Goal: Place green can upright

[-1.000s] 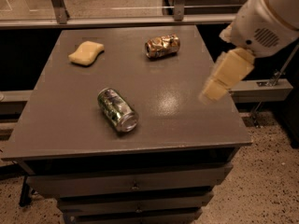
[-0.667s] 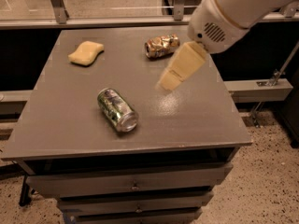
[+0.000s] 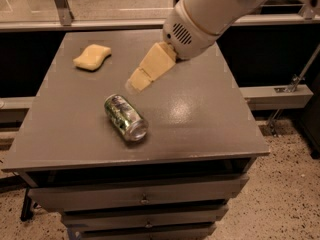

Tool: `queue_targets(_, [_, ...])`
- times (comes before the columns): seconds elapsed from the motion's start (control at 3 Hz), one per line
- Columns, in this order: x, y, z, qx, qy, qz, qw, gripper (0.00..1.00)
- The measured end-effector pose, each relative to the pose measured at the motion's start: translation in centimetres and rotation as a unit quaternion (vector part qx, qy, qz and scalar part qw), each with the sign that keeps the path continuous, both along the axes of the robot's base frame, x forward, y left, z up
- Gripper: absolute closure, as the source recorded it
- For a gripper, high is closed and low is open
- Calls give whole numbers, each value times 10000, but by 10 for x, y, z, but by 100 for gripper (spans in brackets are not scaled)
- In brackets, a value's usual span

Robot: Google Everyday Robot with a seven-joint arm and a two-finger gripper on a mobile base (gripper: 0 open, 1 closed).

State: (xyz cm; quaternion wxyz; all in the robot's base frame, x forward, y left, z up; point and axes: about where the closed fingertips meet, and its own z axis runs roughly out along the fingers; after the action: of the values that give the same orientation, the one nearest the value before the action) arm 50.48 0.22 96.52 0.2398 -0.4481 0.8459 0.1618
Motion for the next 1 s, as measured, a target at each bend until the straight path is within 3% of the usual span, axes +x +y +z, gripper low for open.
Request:
queue_targets(0.33, [0,0,0,20,-3,-10,10000,0])
queue_targets(0.67, [0,10,-21,20,5,-281,9996,0])
queue_targets(1.0, [6,28,-59,-202,31,-712,9972,0])
